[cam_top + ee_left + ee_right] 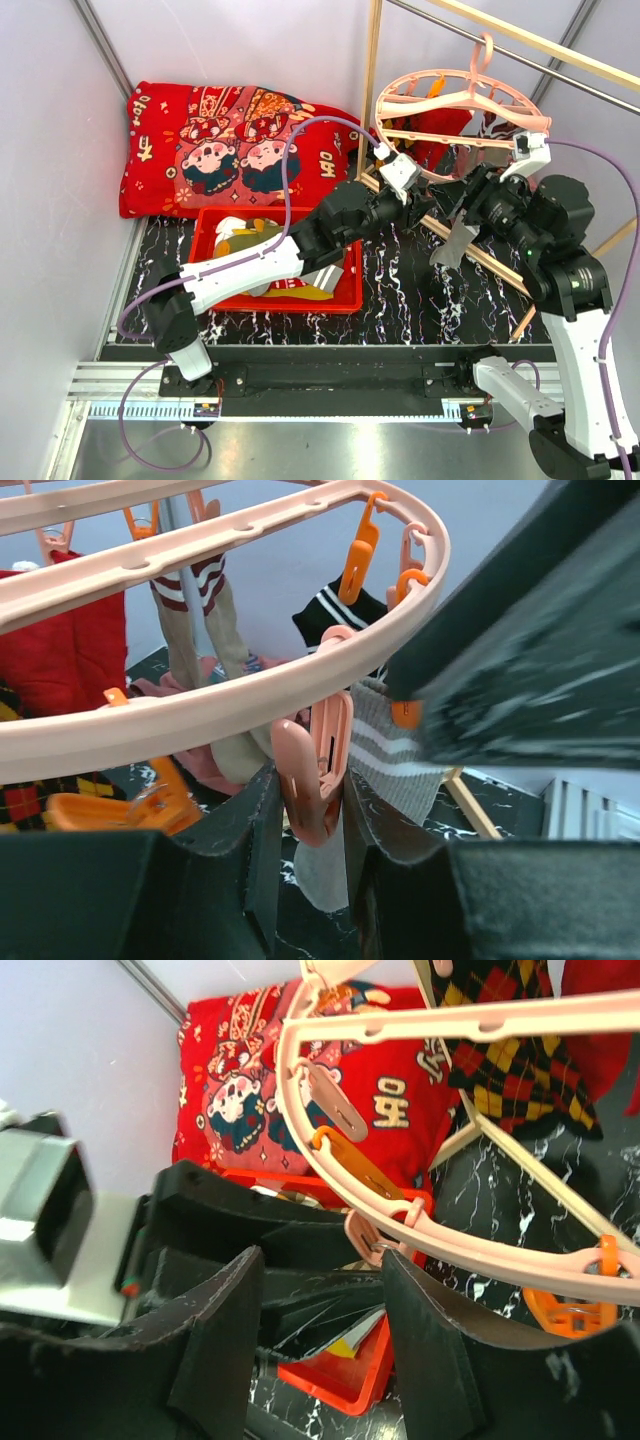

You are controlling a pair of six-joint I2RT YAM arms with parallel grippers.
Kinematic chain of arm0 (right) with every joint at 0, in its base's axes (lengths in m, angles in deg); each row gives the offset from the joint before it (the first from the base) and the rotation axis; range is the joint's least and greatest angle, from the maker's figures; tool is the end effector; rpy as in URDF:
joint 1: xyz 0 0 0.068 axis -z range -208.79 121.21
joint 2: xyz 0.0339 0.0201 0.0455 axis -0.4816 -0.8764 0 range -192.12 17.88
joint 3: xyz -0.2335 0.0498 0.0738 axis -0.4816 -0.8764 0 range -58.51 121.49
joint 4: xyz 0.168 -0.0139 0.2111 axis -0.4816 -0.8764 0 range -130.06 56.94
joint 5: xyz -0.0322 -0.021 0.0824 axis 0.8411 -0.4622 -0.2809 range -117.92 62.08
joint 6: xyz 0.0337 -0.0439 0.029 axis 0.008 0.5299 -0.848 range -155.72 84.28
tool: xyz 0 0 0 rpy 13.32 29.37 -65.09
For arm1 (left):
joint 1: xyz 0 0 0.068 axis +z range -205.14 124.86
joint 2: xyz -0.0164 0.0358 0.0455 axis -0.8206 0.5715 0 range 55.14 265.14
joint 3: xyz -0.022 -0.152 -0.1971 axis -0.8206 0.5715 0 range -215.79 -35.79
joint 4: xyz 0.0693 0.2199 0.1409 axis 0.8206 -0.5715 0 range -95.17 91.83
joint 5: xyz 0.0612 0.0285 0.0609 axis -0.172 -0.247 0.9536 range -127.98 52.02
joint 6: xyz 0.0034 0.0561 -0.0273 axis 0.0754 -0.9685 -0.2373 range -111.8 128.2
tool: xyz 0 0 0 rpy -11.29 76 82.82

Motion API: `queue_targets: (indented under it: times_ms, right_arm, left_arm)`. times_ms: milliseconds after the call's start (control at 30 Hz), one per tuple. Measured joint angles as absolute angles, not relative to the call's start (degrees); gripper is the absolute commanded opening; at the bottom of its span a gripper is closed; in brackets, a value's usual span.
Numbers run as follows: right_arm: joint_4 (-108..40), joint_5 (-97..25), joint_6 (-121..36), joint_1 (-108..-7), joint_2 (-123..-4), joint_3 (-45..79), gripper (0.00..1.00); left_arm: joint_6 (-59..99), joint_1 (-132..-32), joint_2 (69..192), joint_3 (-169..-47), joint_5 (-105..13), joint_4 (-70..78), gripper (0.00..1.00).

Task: Clip the socks to the hanger
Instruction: Open the clamp at the hanger.

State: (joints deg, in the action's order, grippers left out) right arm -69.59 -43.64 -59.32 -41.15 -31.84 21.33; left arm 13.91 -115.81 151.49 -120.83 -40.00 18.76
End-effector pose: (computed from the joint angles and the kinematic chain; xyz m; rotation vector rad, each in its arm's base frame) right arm 0.1669 0.0498 0.4629 -0.0428 1.7271 0.6982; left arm 0.2085 -0.3746 0.3732 0.7411 1.3596 -0.9578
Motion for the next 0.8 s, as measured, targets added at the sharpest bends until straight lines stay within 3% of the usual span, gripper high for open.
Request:
queue_targets:
  times_ms: [800]
  right_arm:
    - [-65.42, -38.07, -64.71, -41.15, -30.24, 14.51, 0.64]
  left_arm:
    - [9.56, -118.87, 151.49, -123.38, -36.53, 15.43, 0.04]
